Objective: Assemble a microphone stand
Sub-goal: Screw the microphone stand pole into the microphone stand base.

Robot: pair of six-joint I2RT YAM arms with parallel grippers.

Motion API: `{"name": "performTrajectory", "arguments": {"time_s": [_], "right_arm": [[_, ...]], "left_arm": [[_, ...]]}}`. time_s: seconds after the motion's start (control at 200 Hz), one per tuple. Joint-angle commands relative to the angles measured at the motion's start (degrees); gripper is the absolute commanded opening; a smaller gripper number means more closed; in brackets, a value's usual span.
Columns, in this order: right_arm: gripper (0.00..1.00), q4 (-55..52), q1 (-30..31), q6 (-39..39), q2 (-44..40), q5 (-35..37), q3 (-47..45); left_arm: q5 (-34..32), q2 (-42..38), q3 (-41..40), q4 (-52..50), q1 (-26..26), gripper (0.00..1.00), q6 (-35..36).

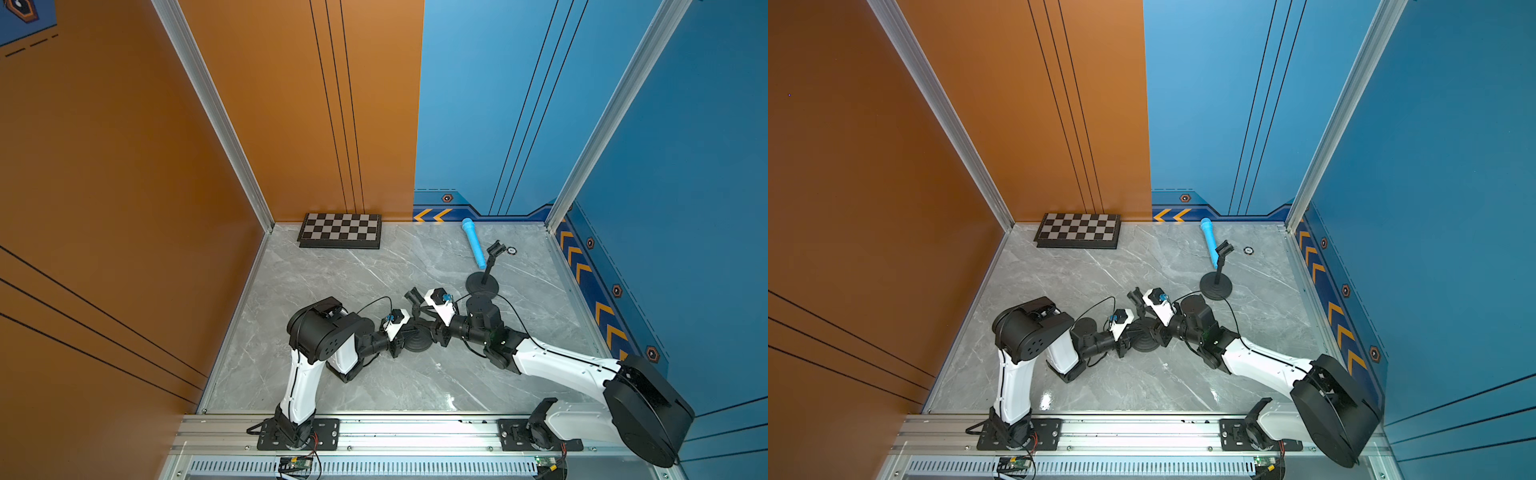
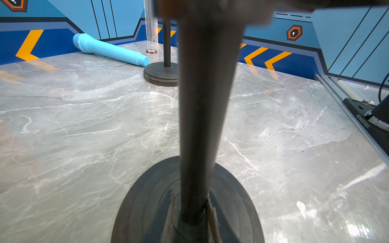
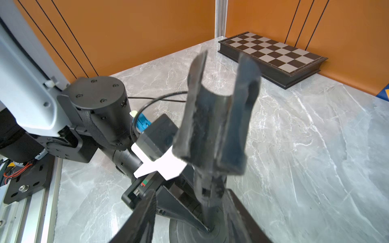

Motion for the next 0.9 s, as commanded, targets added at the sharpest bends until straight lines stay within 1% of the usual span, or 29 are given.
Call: {"name": "performTrajectory", "arguments": {"time_s": [0.0, 0.085, 0.255, 0.42, 0.576, 0.651, 0.891], "right_arm": [[0.53, 15.3, -0.2, 0.8, 2.5, -0.7, -2.7], [0.53, 21.4, -0.2, 1.6, 3.6, 2.1, -4.5], [0.54, 26.2, -0.1, 1.0, 6.2, 6.2, -4.8], [0.52, 27.8, -0.2, 1.2, 12.0, 3.9, -1.2], [0.50, 33.1, -0.2, 2.4, 18.3, 3.8, 1.0], [0.49, 35.8, -0.2, 3.1, 20.1, 4.4, 1.4], [0.46, 33.8, -0.2, 2.4, 19.2, 4.0, 3.4]], "left_arm": [[-1.8, 3.0, -1.2, -9.2, 0.7, 0.27, 0.4], [-3.2, 2.6, -1.5, -9.2, 0.7, 0.26, 0.9], [-6.3, 2.2, -2.1, -9.2, 0.5, 0.25, 2.5], [-10.7, 2.1, -2.8, -9.2, 0.3, 0.23, 4.1], [-9.9, 3.0, -2.0, -9.2, 0.4, 0.24, 4.7], [-9.6, 3.6, -1.7, -9.2, 0.3, 0.24, 4.6], [-9.5, 2.6, -2.4, -9.2, 0.6, 0.23, 4.2]]}}
